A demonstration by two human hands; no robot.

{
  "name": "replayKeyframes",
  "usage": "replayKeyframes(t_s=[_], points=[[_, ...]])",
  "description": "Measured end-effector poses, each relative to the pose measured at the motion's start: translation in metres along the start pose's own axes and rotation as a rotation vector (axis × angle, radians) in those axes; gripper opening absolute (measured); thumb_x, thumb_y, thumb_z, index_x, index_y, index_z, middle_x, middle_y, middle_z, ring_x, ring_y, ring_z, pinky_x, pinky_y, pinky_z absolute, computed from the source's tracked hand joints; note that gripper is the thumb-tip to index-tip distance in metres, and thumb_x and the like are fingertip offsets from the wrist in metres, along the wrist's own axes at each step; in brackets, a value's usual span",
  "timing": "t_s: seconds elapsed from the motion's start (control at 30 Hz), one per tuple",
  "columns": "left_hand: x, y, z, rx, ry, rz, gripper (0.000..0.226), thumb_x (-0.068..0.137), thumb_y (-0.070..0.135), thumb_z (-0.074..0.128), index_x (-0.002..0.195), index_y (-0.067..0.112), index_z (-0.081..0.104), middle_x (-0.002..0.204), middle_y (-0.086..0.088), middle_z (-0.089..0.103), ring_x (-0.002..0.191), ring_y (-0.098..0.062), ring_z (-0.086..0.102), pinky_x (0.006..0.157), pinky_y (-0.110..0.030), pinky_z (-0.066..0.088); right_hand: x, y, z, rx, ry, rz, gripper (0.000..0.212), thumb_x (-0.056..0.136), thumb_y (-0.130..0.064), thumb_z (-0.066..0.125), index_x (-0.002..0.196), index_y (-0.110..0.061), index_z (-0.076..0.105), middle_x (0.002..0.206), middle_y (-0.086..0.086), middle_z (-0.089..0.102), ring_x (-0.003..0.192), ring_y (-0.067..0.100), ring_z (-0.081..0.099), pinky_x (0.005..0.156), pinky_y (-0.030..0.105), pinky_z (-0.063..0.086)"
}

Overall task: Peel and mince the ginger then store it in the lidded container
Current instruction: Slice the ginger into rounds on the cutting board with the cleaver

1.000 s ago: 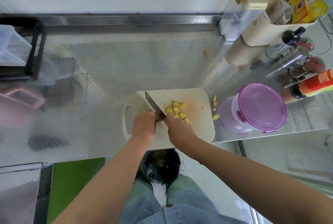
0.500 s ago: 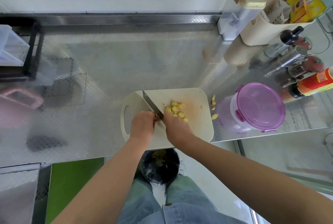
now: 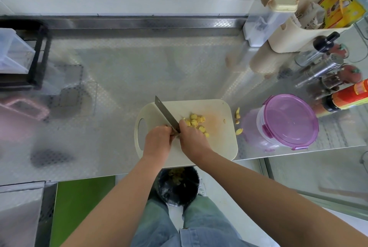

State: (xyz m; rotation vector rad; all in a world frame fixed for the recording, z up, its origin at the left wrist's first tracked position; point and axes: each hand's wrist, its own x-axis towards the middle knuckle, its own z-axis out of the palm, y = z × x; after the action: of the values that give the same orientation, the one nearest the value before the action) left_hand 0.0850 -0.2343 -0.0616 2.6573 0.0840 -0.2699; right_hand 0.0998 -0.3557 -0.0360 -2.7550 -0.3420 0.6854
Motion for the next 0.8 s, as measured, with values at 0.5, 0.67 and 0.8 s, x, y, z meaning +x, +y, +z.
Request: replayKeyframes(t_s=[0.5,0.67,0.8], points=[[-0.006,-0.004,0.003,-0.13,0.087,-0.046,0.013,0.085,0.019,0.07,0.076,0.009,0.071,0.073,-0.006,0.064,0.07,-0.024,0.06,0.061,-0.027,0.034,-0.012,0.012,-0.022,0.158,0.055,-0.053,0.009,0.098,-0.019,0.043,0.102,-0.012,0.038,0.087,0.014,0.057,0.074,0.036,0.054,0.06,0.043,0.046],[-0.006,-0.002,0.001,-0.118,0.076,-0.052,0.011,0.084,0.018,0.07,0.084,0.009,0.075,0.081,-0.009,0.068,0.077,-0.027,0.062,0.068,-0.032,0.045,-0.015,0.008,-0.018,0.076,0.017,-0.02,0.008,0.097,-0.012,0.041,0.102,-0.014,0.035,0.076,0.007,0.044,0.071,0.03,0.043,0.06,0.035,0.032],[-0.005,-0.001,0.0,-0.102,0.063,-0.06,0.012,0.086,0.02,0.069,0.087,0.01,0.075,0.084,-0.009,0.068,0.08,-0.026,0.062,0.072,-0.034,0.048,-0.019,0.007,-0.022,0.04,-0.003,-0.008,0.025,0.096,-0.009,0.039,0.121,-0.011,0.037,0.082,0.008,0.046,0.075,0.032,0.047,0.062,0.035,0.032]])
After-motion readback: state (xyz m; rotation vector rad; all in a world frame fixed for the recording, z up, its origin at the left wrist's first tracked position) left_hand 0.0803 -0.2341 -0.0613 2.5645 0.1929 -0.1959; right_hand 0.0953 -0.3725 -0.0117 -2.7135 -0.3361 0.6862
